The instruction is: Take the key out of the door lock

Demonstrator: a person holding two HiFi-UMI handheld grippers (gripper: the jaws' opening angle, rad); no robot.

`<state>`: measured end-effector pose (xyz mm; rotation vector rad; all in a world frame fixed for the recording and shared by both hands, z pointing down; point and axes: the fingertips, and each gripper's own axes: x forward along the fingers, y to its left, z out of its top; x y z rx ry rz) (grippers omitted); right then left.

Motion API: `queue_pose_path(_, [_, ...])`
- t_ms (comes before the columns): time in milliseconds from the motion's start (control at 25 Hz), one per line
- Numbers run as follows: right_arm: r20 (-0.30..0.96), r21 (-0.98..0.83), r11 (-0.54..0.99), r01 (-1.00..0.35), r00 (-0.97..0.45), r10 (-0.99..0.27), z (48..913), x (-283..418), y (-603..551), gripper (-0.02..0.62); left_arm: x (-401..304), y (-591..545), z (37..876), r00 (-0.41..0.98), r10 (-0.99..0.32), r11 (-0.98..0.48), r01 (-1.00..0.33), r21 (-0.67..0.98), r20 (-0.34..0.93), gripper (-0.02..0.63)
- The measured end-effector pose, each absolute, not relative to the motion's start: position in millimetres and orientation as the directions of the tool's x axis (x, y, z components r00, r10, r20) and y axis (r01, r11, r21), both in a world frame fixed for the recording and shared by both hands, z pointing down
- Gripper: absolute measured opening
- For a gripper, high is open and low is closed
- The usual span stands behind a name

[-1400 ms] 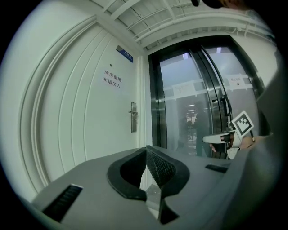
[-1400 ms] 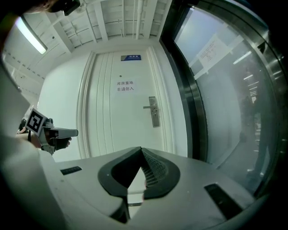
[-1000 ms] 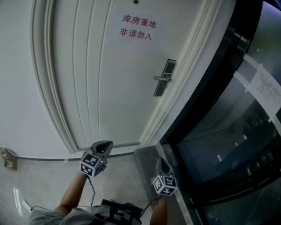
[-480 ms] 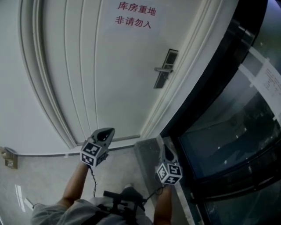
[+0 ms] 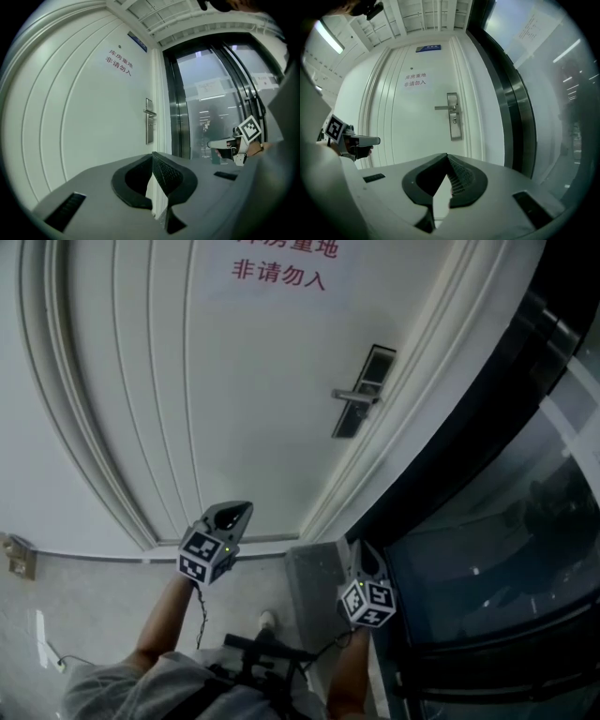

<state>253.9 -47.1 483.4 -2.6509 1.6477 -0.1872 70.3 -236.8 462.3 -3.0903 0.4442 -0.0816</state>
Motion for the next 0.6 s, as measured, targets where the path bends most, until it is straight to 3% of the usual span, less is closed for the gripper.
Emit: queue_pose_path(600, [0.097,-0.040,-0.325,-0.945,0.320,-0.942,476,400,-141,0.012,182,-312,452,0.898,-0.435,-0.901,-0.434,-0.031,0.071,0.006])
